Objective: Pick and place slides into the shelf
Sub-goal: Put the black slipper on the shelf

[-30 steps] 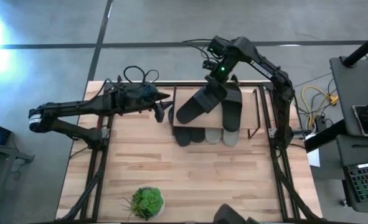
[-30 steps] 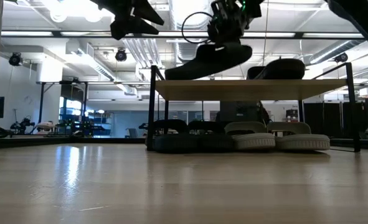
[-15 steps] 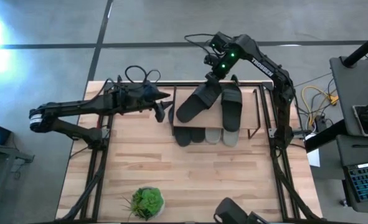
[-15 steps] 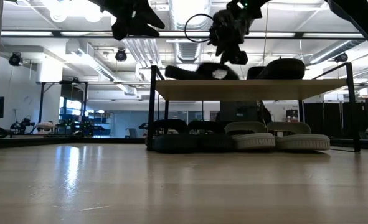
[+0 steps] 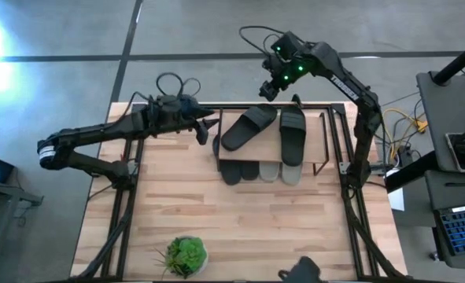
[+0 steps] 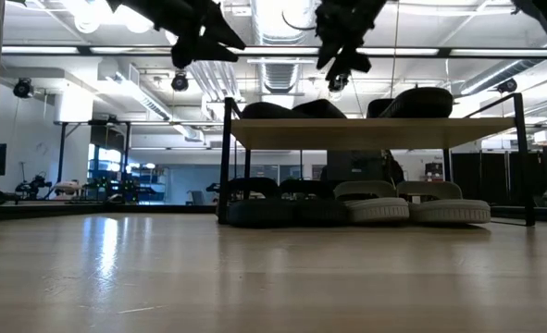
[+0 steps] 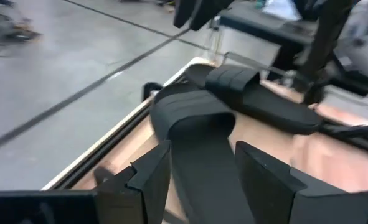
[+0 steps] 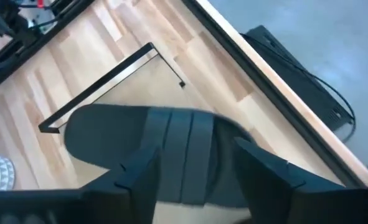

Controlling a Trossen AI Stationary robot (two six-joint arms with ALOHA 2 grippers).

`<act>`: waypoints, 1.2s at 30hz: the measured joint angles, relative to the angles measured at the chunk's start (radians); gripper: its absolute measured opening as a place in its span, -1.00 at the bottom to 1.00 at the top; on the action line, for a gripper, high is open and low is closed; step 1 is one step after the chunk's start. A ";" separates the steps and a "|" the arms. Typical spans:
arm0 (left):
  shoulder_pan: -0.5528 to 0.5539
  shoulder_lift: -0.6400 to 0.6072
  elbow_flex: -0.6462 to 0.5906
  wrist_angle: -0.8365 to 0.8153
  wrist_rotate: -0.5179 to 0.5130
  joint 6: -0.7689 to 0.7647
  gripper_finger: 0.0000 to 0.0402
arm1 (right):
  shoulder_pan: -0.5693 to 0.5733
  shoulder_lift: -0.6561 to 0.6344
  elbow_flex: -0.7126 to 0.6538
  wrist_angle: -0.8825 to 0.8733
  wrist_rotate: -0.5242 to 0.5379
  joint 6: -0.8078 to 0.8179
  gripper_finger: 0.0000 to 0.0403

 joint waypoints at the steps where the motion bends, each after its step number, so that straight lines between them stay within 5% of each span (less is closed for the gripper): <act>1: 0.028 0.009 0.007 0.006 0.051 -0.001 -0.18 | 0.011 -0.015 0.000 -0.010 0.023 0.023 -0.12; 6: 0.162 0.070 0.039 -0.003 0.266 0.009 -0.32 | 0.085 -0.083 0.001 -0.059 0.136 0.108 -0.54; 11: 0.208 0.161 0.105 -0.061 0.495 0.127 -0.78 | 0.176 -0.122 0.000 -0.147 0.250 0.181 -0.92; 13: 0.209 0.205 0.142 -0.096 0.489 0.134 -0.94 | 0.218 -0.138 0.000 -0.172 0.292 0.222 -0.93; 18: 0.209 0.309 0.258 -0.229 0.463 0.294 -0.99 | 0.328 -0.167 0.000 -0.202 0.367 0.335 -0.96; 25: 0.170 0.437 0.501 -0.551 0.224 0.718 -1.00 | 0.478 -0.192 0.000 -0.240 0.484 0.476 -0.96; 36: 0.114 0.596 0.654 -0.705 0.123 0.889 -1.00 | 0.610 -0.200 0.000 -0.239 0.552 0.603 -0.96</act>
